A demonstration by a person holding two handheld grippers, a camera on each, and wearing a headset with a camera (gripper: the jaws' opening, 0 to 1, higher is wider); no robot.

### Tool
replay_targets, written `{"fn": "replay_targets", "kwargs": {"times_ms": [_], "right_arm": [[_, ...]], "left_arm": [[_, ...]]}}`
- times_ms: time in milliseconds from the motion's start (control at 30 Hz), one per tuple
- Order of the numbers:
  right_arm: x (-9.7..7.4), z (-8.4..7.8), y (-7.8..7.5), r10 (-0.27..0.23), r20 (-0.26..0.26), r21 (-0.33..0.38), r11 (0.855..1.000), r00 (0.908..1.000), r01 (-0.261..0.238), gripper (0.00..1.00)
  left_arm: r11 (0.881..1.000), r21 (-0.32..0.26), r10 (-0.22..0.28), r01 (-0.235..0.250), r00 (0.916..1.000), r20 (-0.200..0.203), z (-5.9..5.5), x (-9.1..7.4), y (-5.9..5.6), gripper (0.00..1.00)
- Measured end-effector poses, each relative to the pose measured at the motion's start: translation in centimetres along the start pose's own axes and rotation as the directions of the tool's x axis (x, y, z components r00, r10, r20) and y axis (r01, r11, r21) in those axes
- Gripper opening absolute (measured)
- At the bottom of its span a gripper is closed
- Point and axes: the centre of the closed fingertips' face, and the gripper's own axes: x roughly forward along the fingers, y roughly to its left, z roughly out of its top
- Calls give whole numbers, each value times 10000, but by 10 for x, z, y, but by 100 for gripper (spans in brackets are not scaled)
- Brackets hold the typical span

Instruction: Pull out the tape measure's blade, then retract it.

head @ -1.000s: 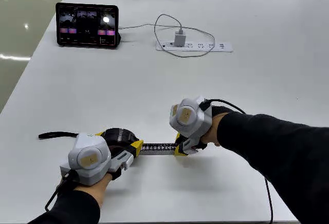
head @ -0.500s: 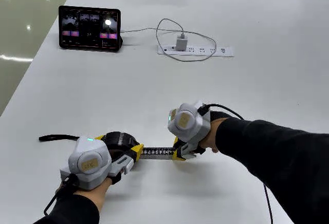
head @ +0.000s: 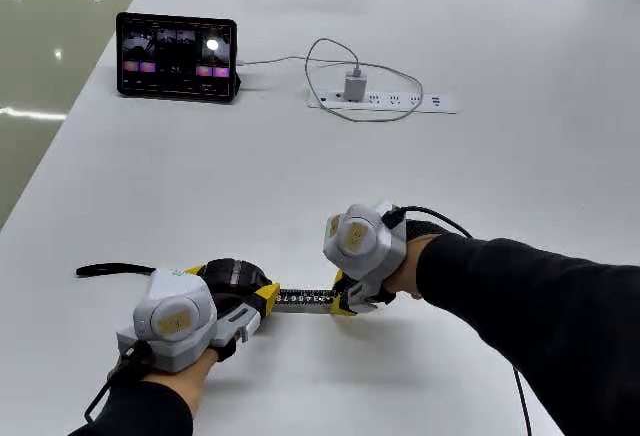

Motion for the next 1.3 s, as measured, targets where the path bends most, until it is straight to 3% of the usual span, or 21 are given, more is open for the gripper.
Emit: {"fn": "replay_targets", "kwargs": {"times_ms": [1300], "right_arm": [[9,19,2,84,269,89,9999,9996,-86,10]], "left_arm": [[10000,8,-36,36,10000,26,0,0,0,60]]}}
